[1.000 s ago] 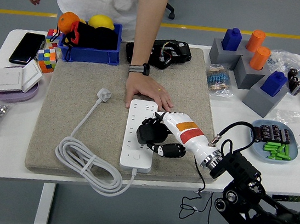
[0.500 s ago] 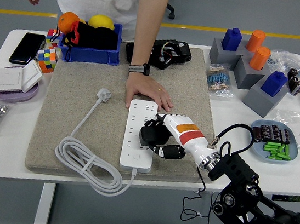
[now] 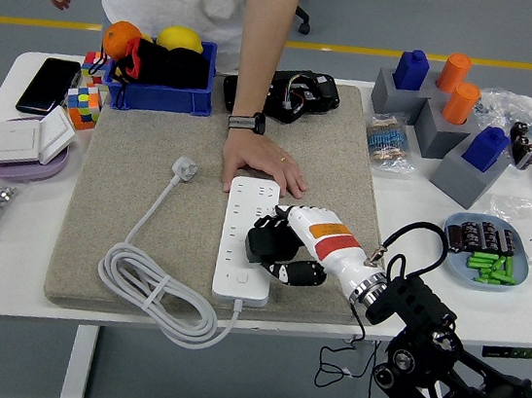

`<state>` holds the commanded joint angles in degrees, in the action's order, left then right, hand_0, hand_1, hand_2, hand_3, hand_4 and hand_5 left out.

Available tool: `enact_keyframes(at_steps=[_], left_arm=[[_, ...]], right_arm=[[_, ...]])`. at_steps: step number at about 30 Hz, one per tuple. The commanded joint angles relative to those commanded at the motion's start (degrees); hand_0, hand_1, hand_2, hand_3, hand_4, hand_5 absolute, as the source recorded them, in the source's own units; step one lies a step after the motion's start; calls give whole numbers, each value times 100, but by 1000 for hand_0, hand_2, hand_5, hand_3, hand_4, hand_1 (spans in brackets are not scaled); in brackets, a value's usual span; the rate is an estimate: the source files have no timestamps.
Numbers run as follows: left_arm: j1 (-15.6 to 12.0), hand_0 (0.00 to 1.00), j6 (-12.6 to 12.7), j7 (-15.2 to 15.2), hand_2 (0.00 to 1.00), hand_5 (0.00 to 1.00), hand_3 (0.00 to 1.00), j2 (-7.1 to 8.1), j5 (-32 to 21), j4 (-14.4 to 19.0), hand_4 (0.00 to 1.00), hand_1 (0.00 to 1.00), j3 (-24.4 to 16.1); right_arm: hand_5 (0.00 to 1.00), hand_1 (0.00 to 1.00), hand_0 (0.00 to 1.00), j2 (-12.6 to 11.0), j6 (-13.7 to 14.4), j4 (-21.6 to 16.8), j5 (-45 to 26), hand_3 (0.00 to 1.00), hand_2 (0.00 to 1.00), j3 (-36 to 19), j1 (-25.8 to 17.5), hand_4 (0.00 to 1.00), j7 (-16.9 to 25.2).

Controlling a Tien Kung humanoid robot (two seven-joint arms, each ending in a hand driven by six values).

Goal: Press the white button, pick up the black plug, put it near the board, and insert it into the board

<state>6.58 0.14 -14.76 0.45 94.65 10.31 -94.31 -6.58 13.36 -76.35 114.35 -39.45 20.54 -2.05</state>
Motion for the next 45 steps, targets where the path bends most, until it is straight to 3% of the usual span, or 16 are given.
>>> enact_keyframes(at_steps=[45], left_arm=[[-3,466,4,-3,513,266,577,-3,47,0,590,495,-60]], right_arm=[[2,279,361,-7,-8,-49,42,452,289,148,-20,750,-159]])
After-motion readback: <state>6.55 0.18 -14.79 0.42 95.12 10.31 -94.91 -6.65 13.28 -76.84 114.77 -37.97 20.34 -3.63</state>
